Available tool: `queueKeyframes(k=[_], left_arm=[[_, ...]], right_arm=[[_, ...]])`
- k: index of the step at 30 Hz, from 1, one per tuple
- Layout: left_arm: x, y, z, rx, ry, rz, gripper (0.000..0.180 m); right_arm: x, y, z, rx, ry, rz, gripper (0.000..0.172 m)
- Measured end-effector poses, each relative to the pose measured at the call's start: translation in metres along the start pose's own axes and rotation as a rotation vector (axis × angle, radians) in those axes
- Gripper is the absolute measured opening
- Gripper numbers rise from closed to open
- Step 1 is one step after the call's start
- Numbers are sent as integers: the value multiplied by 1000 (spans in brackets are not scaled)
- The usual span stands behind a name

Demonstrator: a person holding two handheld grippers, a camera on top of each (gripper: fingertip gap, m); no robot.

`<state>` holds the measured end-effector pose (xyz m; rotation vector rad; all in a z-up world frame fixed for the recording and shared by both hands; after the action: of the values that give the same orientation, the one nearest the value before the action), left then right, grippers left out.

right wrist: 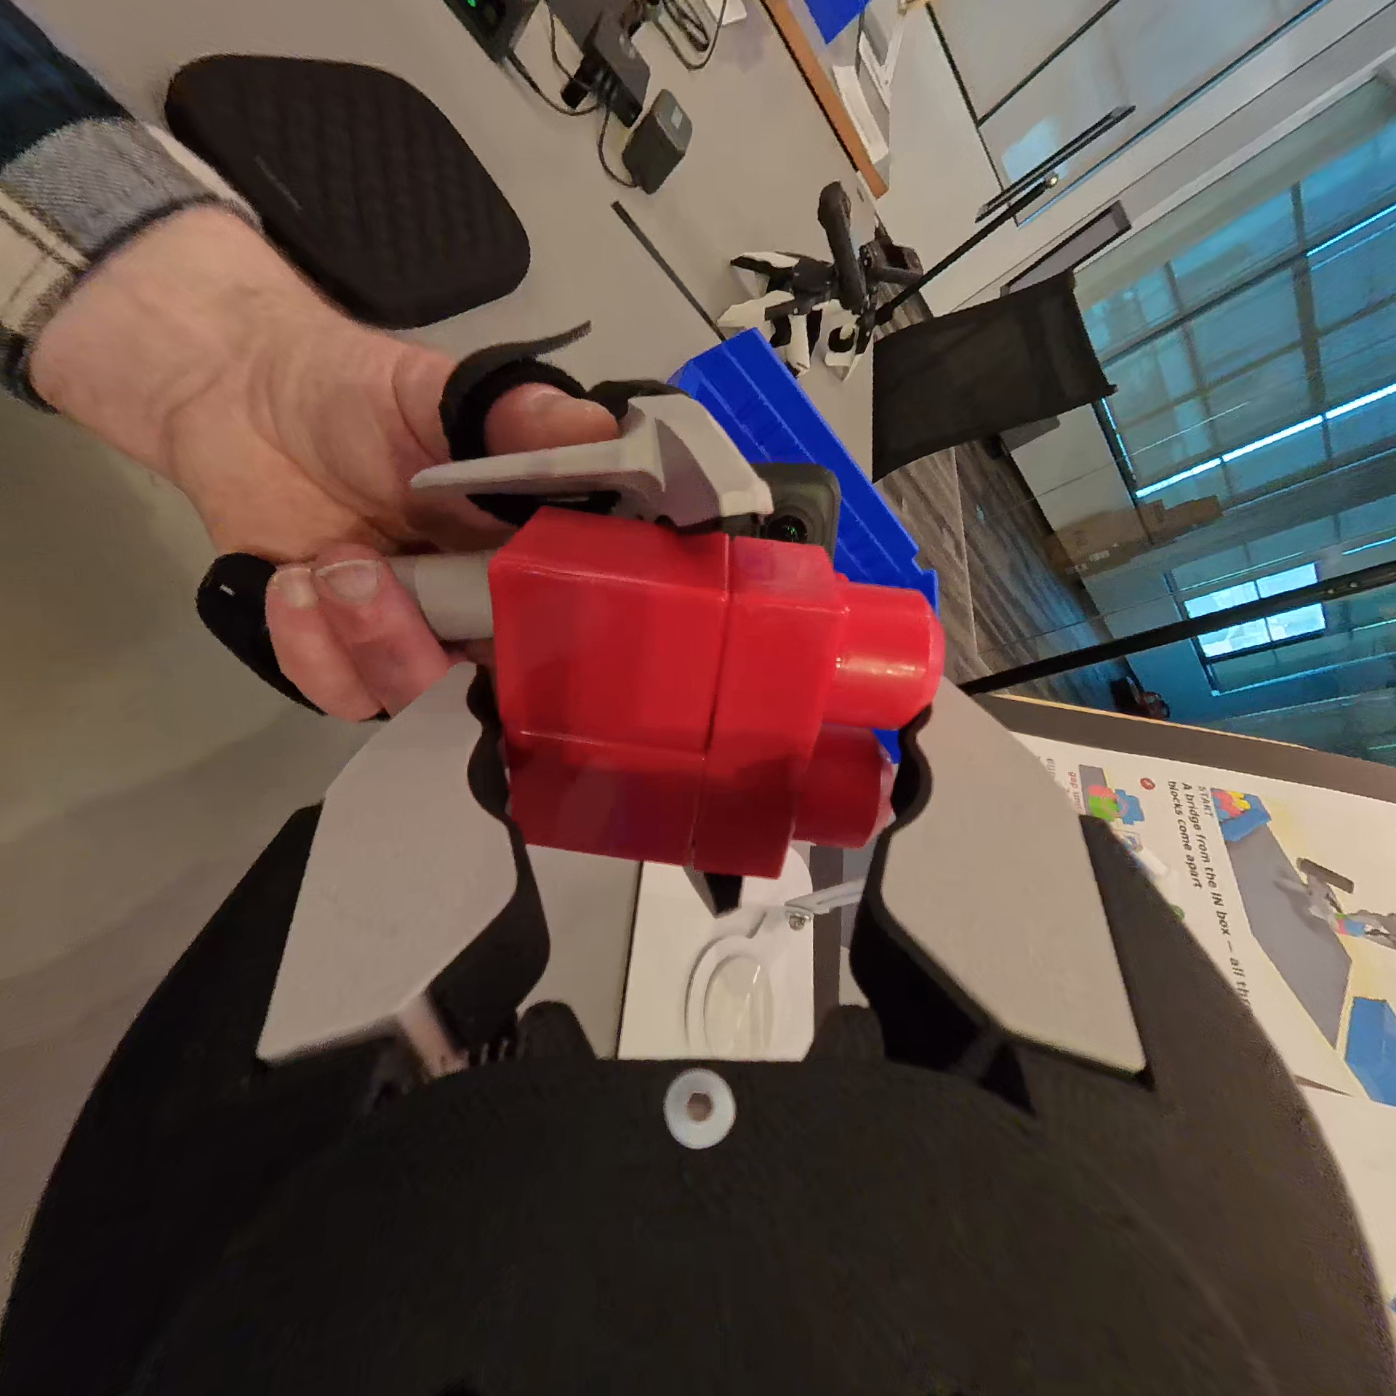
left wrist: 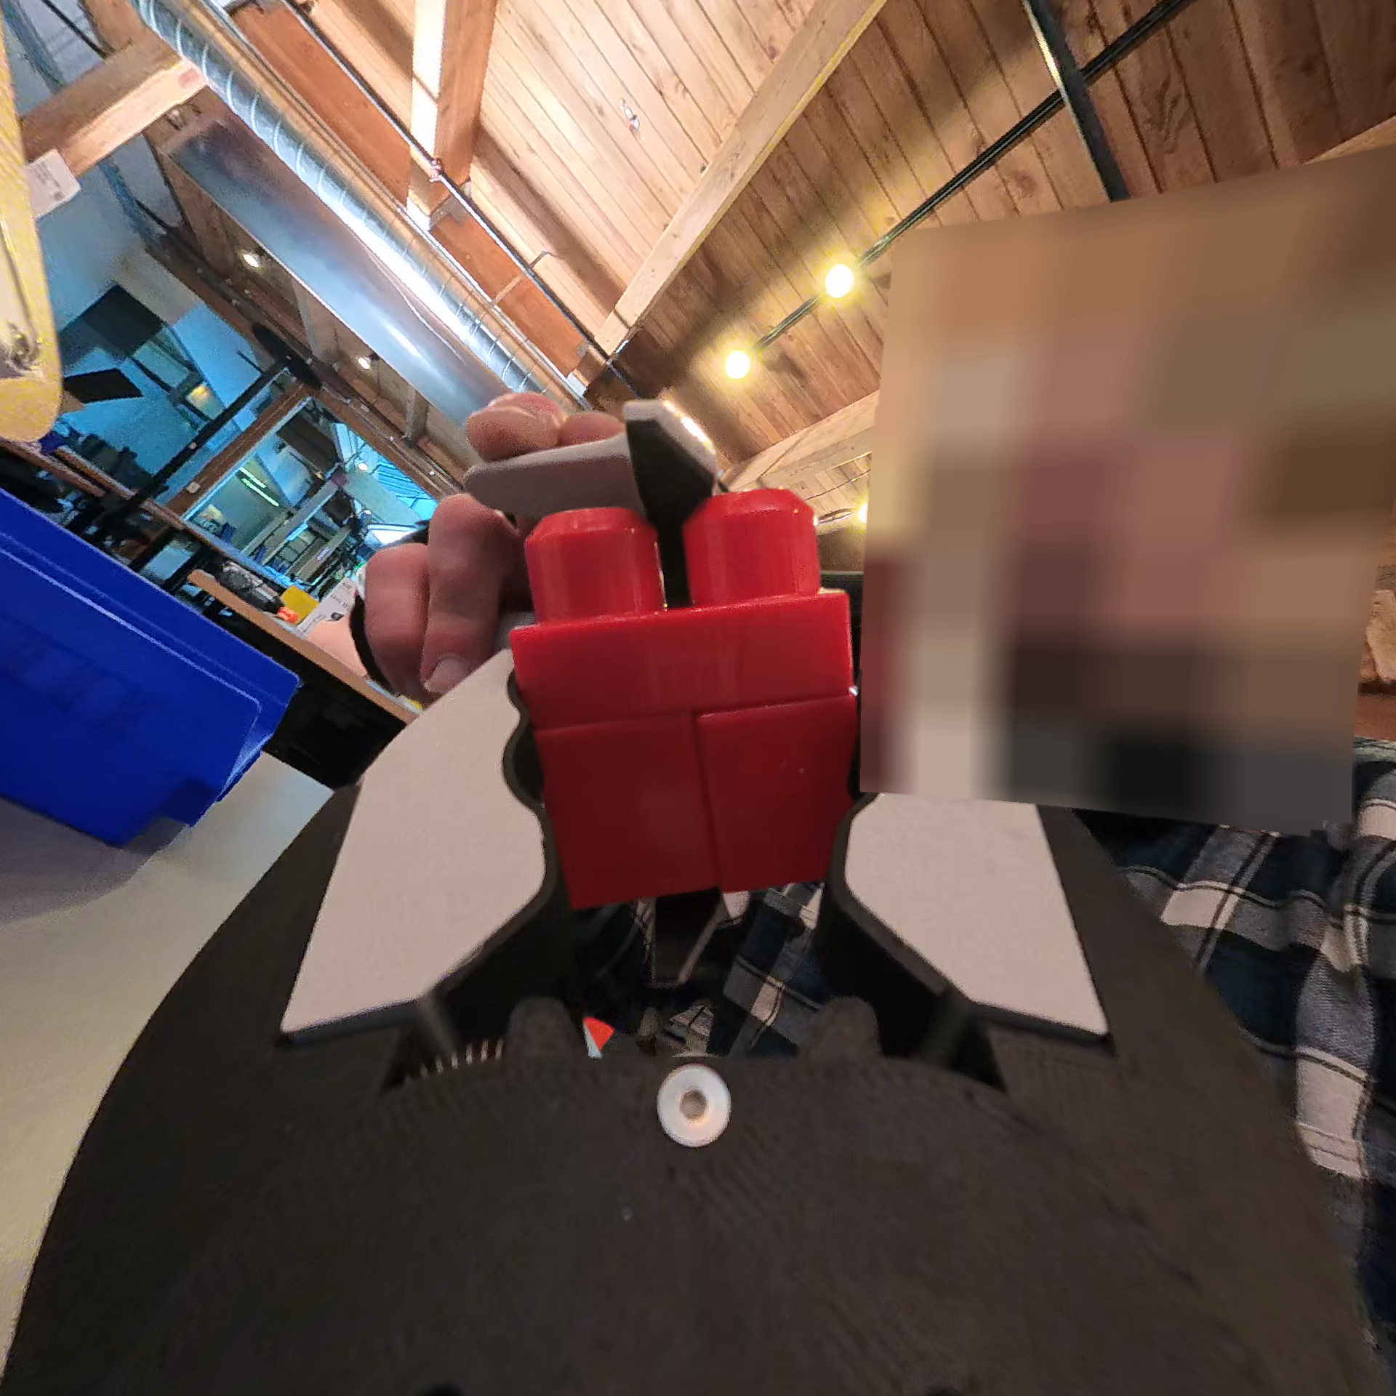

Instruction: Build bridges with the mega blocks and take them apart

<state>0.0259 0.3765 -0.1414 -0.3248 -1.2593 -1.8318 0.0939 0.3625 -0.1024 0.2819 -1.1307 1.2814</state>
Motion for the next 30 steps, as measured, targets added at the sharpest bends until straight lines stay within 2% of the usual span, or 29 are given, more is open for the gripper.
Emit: queueKeyframes(k=[6,8,20,23,24,27,30], left_arm=[[1,2,-1,13,11,-41,79],[0,2,-3,-3,7,-40,79],[-1,0,-6,-2,-2,-37,77],[-2,-1,-5,1,-6,-29,77],[0,-1,-4,-7,1,-35,78],[4,-2,-4,-33,-2,-54,78],[3,-1,-8,-75,-31,-72,78]], right_arm=[[1,-9,9,107,115,54,106],[2,-12,6,97,102,54,95],[4,-13,5,49,100,102,92],[4,-12,4,73,125,95,93],[4,-13,5,94,140,103,105],[7,-21,2,135,160,161,87],[18,-28,2,173,205,254,87]])
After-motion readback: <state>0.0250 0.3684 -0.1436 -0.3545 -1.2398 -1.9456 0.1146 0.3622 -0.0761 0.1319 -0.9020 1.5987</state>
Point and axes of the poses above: each gripper's, where its closed fingertips meet, y out along the fingers, z out of its top, x = y × z across the jaws, the point moved 7 cm from there along -y, back along the fingers, and after that the axes turned 8 degrees about -y, right-handed, at the moved point
